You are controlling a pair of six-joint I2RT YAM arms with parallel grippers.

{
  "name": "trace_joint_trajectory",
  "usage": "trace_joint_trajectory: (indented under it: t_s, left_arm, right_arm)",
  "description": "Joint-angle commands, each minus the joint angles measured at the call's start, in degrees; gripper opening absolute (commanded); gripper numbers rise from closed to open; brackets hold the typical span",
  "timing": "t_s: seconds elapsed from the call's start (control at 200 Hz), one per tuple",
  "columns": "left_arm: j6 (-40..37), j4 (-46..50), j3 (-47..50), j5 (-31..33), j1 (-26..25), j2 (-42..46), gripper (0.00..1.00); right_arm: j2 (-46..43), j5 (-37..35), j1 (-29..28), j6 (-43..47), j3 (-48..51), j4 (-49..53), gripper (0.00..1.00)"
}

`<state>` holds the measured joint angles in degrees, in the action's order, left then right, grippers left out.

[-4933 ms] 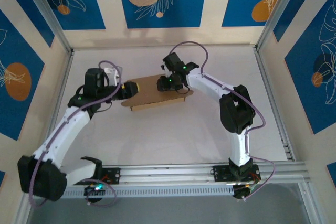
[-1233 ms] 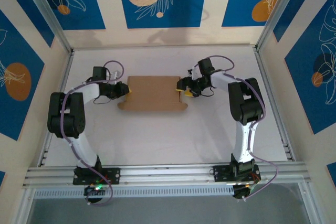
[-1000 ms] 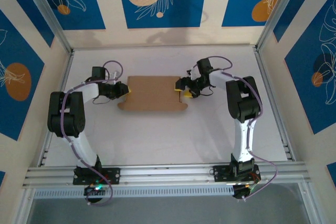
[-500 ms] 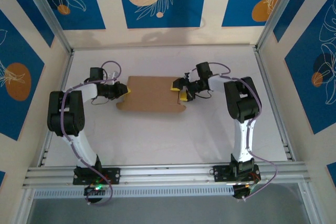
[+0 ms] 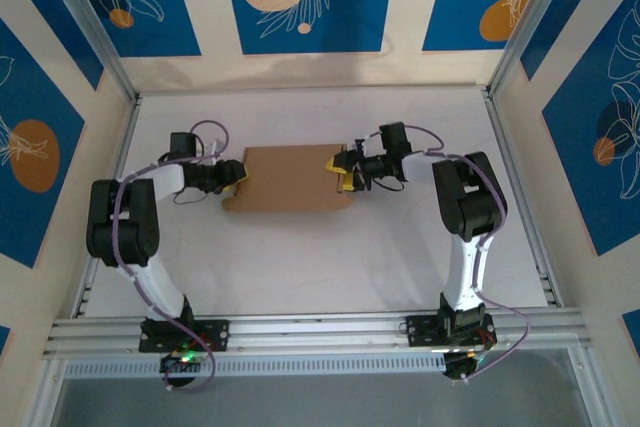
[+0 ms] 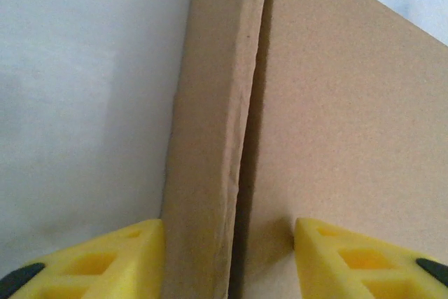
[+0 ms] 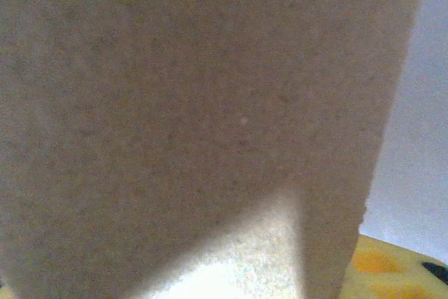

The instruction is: Fold the paper box

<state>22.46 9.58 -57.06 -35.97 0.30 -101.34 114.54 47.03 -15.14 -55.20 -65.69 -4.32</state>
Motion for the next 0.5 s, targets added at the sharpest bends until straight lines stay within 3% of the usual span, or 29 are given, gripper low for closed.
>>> trace_joint_trajectory:
  t_s: [0.0,0.115,0.23,0.36,0.495]
  left_arm:
    - [-0.15,2.23,1.52,7.70,-0.72,8.42,0.54]
    - [-5.68,-4.75,5.98,18.69,-4.21,20.81,0.58]
    - [-23.60,-13.08,12.07,27.96,-13.87,31.54,0.63]
    - [-49.71,-20.94,21.44,29.72,-26.67,40.27,0.72]
    - [-64.89,-20.65,25.20,34.29,-34.92,43.09,0.82]
  right_arm:
    - [-3.82,0.88,0.78,-0.75,0.45,3.06,0.52]
    - [-4.68,1.29,1.10,-1.92,1.22,3.90,0.52]
    - [-5.50,2.20,1.42,-4.49,2.59,2.87,0.52]
    - [-7.83,3.05,1.59,-7.70,5.54,0.50,0.52]
    - [-10.14,3.66,1.65,-8.41,7.12,0.58,0.52]
